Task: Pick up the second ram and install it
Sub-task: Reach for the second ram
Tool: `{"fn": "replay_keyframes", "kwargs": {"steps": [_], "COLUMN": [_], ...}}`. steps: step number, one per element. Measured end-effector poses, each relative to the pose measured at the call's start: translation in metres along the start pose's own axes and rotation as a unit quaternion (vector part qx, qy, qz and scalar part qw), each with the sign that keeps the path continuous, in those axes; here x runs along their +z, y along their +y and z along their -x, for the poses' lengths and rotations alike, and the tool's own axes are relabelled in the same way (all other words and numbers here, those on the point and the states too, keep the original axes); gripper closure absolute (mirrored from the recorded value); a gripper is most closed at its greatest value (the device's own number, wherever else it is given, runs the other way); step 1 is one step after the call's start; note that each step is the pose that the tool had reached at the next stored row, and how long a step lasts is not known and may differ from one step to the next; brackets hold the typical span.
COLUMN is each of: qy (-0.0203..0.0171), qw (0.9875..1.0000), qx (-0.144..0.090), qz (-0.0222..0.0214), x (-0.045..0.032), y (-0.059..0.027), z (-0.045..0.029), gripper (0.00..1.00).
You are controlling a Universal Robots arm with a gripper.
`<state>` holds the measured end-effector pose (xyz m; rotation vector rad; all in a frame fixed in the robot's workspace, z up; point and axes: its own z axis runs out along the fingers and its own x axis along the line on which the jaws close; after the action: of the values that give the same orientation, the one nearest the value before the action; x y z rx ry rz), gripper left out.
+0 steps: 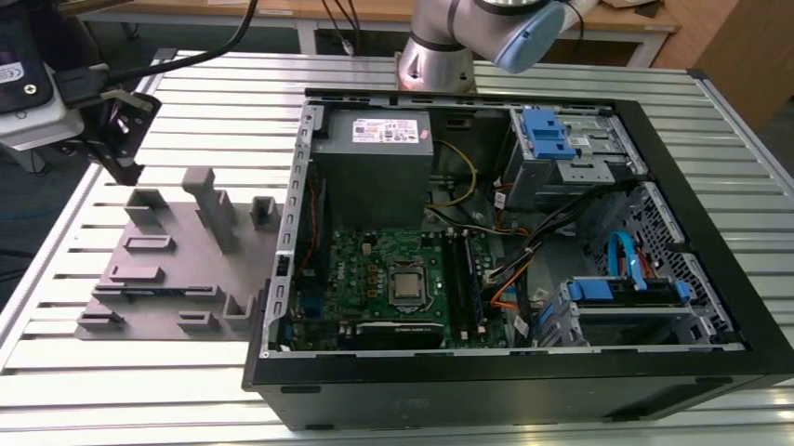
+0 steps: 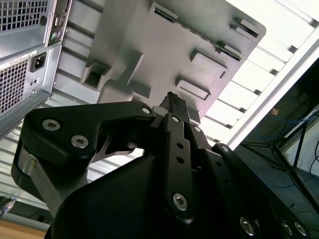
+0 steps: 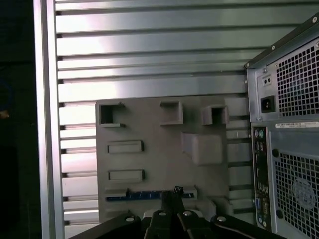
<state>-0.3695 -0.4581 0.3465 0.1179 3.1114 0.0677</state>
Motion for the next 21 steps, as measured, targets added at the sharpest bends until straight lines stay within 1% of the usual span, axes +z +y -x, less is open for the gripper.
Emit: {"fn": "replay_keyframes", "kwargs": {"steps": [8, 21], "qy": [0.0000, 0.0000], "qw": [1.0000, 1.0000], "qx": [0.000, 0.000], "qz": [0.0000, 0.0000], "x": [0.0049, 0.0137], "y": [-0.0077, -0.0168], "z": [-0.0060, -0.0126], "gripper": [0.93, 0.93]}}
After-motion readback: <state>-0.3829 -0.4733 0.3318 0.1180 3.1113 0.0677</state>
